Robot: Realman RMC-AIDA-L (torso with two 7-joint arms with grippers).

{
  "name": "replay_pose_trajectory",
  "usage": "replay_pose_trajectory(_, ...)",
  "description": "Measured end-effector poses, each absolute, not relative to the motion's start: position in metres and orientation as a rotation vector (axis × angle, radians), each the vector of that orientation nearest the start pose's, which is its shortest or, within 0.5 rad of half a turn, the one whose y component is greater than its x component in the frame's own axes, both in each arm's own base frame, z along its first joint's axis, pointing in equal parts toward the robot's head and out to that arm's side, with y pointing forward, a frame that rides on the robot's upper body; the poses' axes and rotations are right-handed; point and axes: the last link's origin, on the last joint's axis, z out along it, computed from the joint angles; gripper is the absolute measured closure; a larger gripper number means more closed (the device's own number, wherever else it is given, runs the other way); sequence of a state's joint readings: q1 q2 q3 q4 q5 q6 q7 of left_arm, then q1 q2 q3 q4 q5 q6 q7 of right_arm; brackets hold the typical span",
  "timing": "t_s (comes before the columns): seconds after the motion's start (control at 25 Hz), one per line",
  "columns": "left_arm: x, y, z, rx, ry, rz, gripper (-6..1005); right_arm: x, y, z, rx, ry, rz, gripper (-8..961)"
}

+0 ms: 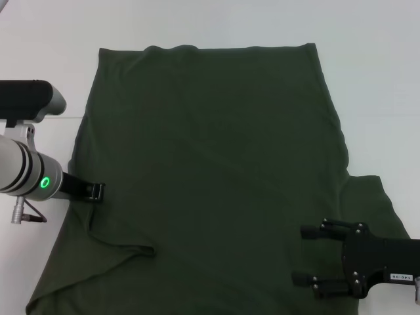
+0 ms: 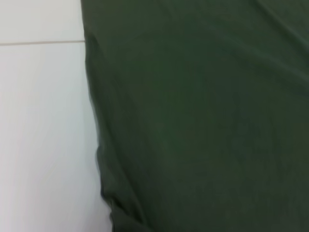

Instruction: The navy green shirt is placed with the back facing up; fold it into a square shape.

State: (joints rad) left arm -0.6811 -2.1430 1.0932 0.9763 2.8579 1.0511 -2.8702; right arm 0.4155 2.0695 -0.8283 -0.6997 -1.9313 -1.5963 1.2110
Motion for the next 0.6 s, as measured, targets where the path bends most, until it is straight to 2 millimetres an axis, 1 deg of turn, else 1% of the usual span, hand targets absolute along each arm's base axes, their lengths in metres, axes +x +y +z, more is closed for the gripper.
replay_pose_trajectory(0.2, -0.252, 0.414, 0.001, -1.968, -1.361, 0.186, 851, 0.279, 0.298, -0.004, -2.801, 0.409, 0.646, 28)
replay_pose_trajectory(0.32, -0.248, 0.416, 0.003, -1.968, -1.350, 0.173, 951, 0.279, 0.298, -0.004, -2.801, 0.409, 0.646, 28)
replay_pose_trajectory(0.6, -0.237, 0.419, 0.003, -1.987, -1.323, 0.146, 949, 0.279, 0.297, -0.004, -2.799, 0.412, 0.646, 28)
